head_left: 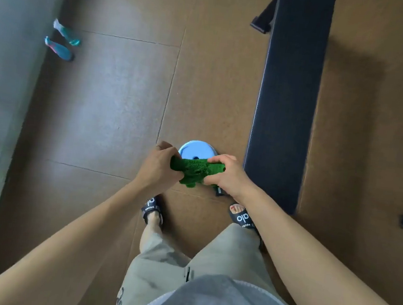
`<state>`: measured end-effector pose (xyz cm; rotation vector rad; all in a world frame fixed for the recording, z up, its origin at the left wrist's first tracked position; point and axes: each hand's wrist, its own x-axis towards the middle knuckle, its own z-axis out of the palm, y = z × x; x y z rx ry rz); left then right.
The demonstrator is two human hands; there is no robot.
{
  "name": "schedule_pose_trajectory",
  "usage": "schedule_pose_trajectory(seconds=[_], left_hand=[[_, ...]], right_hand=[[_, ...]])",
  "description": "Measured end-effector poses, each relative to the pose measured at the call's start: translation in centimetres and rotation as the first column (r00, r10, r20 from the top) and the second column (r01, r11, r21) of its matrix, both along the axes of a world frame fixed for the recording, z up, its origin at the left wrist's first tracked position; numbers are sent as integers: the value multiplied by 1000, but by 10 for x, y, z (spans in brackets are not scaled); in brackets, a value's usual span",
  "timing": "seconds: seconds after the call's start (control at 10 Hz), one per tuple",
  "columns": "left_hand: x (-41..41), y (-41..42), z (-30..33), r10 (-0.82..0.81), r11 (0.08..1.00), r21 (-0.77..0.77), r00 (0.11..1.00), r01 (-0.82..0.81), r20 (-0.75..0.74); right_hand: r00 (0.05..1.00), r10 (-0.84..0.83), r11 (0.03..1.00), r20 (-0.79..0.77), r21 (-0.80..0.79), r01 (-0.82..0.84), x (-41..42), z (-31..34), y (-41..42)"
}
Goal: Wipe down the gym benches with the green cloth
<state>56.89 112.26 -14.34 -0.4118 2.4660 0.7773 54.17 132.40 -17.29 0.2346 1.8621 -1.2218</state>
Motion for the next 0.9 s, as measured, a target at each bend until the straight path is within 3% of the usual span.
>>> schedule_pose_trajectory(seconds=[0.1,0.2,0.3,0.4,0.5,0.6,0.8,0.9], left_hand=[[-19,-49,-39,-103,992,79,991,97,81],[-30,-93,-91,-81,979,197,981,46,174],[-35,-122,-147,37,942,310,956,-131,291],[-34,-137,-206,87,904,366,934,-221,347],[-37,-136,-271,100,917,342,947,-208,306],[-44,-125,-344,58,940,314,969,-134,240],[-60,-115,-491,-73,971,234,993,48,98],[-61,-123,-539,-343,939,102,916,329,207]], right_hand=[[991,88,978,-96,197,-68,-5,-30,-41],[993,9,965,-118,260,22,-3,-71,-71],[991,-108,964,-75,235,122,1,-116,-87],[917,-390,915,80,143,376,6,-176,-97],[774,-600,797,204,71,600,7,-246,-102],[740,-655,755,152,87,650,6,-318,-104],[852,-520,836,-58,171,522,-9,-461,-101],[957,-289,881,4,391,265,-12,-508,-95]])
